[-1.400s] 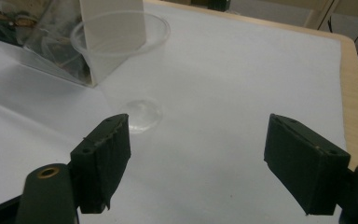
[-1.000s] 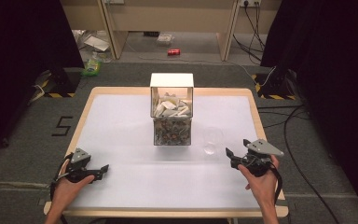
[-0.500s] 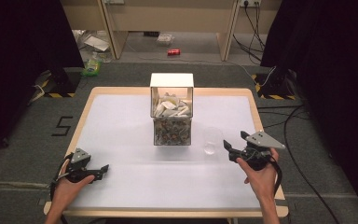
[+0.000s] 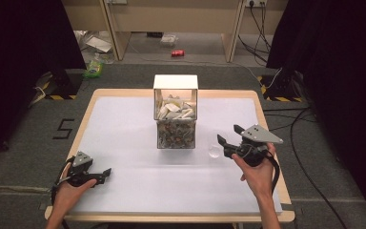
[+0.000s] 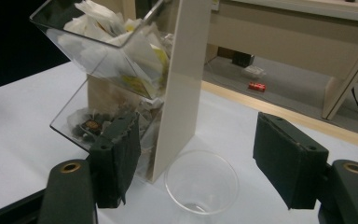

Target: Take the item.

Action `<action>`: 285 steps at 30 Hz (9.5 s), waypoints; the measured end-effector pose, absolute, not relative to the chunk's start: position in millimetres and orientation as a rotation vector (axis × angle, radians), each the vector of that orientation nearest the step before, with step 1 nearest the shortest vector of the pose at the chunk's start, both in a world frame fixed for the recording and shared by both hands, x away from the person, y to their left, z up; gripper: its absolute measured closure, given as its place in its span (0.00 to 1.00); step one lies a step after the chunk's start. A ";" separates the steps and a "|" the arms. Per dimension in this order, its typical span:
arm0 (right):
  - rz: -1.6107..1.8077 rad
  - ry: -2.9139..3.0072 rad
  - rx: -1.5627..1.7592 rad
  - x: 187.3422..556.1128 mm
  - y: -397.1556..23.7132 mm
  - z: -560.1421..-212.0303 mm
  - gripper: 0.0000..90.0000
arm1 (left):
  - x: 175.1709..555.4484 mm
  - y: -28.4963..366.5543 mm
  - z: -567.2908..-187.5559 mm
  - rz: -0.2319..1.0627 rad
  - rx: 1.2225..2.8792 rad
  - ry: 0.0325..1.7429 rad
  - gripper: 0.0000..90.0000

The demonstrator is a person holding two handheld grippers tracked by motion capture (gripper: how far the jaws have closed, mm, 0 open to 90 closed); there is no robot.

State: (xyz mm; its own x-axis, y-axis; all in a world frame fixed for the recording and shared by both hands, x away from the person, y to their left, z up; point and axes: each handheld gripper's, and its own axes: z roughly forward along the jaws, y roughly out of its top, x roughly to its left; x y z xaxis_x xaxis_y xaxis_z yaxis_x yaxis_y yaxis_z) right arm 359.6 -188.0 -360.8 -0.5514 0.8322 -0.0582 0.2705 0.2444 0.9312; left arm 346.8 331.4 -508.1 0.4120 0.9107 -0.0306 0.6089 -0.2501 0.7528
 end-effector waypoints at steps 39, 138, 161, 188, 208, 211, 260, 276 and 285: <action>1.387 1.995 0.866 367.5 -142.6 -336.8 0.41 | 346.9 331.6 -508.1 0.546 1.966 1.289 0.13; 1.361 2.015 0.654 428.6 -67.1 -263.3 1.00 | 346.7 331.3 -508.1 0.549 1.968 1.290 0.13; 1.387 1.943 0.634 415.8 -87.9 -238.2 1.00 | 346.7 331.5 -507.9 0.548 1.971 1.290 0.13; 1.370 1.847 0.733 392.6 -164.7 -255.1 1.00 | 346.6 331.4 -507.9 0.550 1.971 1.290 0.13; 1.349 1.840 0.821 387.7 -190.9 -311.5 1.00 | 346.7 331.2 -508.2 0.552 1.969 1.289 0.13; 1.344 1.840 0.827 388.0 -191.8 -316.2 1.00 | 346.7 331.3 -508.2 0.552 1.969 1.289 0.13; 1.244 1.991 0.933 399.5 -189.5 -392.6 1.00 | 346.7 331.7 -508.1 0.548 1.965 1.290 0.13; 1.202 2.050 0.966 408.0 -186.1 -414.9 1.00 | 346.7 332.0 -508.0 0.547 1.969 1.288 0.13; 1.185 2.072 0.965 409.8 -183.2 -420.3 1.00 | 346.7 331.8 -508.1 0.547 1.965 1.290 0.13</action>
State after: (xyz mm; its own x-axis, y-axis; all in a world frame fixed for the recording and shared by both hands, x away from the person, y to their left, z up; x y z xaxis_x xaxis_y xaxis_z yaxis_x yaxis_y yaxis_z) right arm 409.8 -183.2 -420.3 -0.5843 0.8034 -0.1149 0.3084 0.3508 0.8842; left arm 346.7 331.8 -508.1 0.4116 0.9108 -0.0330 0.6090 -0.2480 0.7535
